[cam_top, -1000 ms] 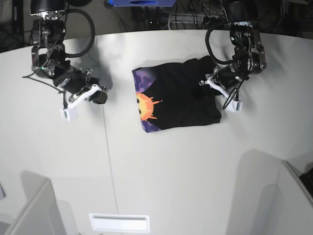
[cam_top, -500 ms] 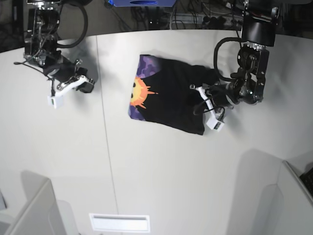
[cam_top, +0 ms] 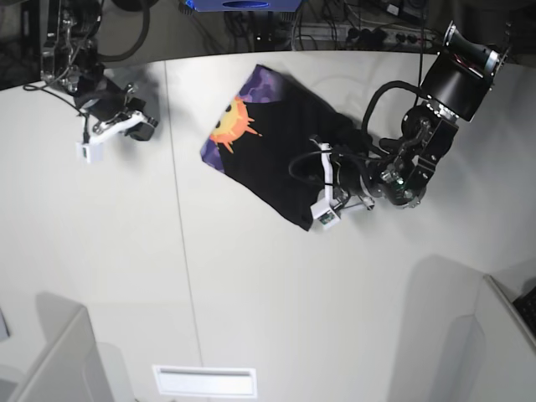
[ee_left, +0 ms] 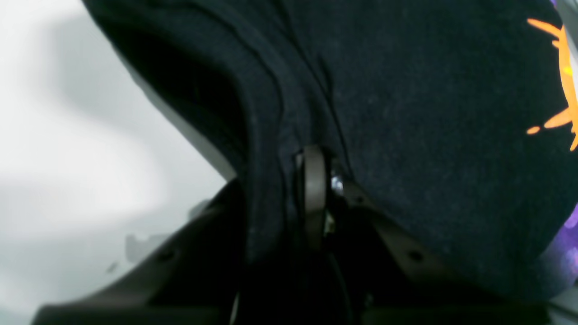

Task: Fold the T-shirt properly
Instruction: 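Grasp the folded shirt edge with the left gripper and rotate it, then drag the folded shirt with the left gripper to square it on the table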

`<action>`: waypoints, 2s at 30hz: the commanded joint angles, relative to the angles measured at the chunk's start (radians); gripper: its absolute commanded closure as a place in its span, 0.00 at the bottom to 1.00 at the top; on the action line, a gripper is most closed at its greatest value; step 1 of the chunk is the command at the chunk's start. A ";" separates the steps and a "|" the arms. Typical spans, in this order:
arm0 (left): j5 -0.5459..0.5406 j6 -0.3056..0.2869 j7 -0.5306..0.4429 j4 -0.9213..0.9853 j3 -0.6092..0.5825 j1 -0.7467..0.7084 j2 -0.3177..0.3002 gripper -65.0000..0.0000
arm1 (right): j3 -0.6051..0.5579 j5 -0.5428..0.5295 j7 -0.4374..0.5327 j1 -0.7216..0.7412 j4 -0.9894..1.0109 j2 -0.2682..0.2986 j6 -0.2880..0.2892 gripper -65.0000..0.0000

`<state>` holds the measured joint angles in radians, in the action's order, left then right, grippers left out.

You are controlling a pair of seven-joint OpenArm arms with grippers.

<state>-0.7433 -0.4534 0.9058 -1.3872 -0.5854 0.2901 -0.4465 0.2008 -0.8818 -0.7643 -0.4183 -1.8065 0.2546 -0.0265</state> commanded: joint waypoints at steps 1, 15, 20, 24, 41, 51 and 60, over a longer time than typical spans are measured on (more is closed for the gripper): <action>0.008 -0.006 0.012 -0.007 -0.023 0.033 -0.016 1.00 | 0.006 -0.007 0.030 -0.003 -0.016 0.010 0.007 1.00; 0.393 -0.170 0.011 -0.082 -0.313 0.177 -0.030 1.00 | 0.004 -0.004 0.065 -0.015 -0.017 -0.007 0.007 1.00; 0.611 -0.245 0.006 -0.082 -0.318 0.165 0.022 1.00 | 0.004 -0.004 0.065 -0.014 -0.013 -0.025 0.007 1.00; 0.704 -0.245 -0.030 -0.079 -0.310 0.154 0.067 1.00 | 0.006 -0.004 0.065 -0.014 -0.013 -0.038 0.004 1.00; 0.735 -0.245 -0.156 0.118 -0.319 0.162 0.225 1.00 | 0.085 -0.004 0.061 -0.029 -0.009 -0.039 0.003 1.00; 0.735 -0.245 -0.162 0.113 -0.321 0.177 0.234 1.00 | 0.085 -0.004 0.059 -0.029 -0.009 -0.038 0.003 1.00; 0.727 -0.245 -0.228 0.124 -0.430 0.231 0.229 1.00 | 0.081 -0.004 0.059 -0.031 -0.009 -0.039 0.003 1.00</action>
<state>0.0116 -0.6628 0.6617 -1.2694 -1.0058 0.5282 -0.2157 0.2775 -0.8757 -0.7185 -0.4477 -1.8015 0.2062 -0.0277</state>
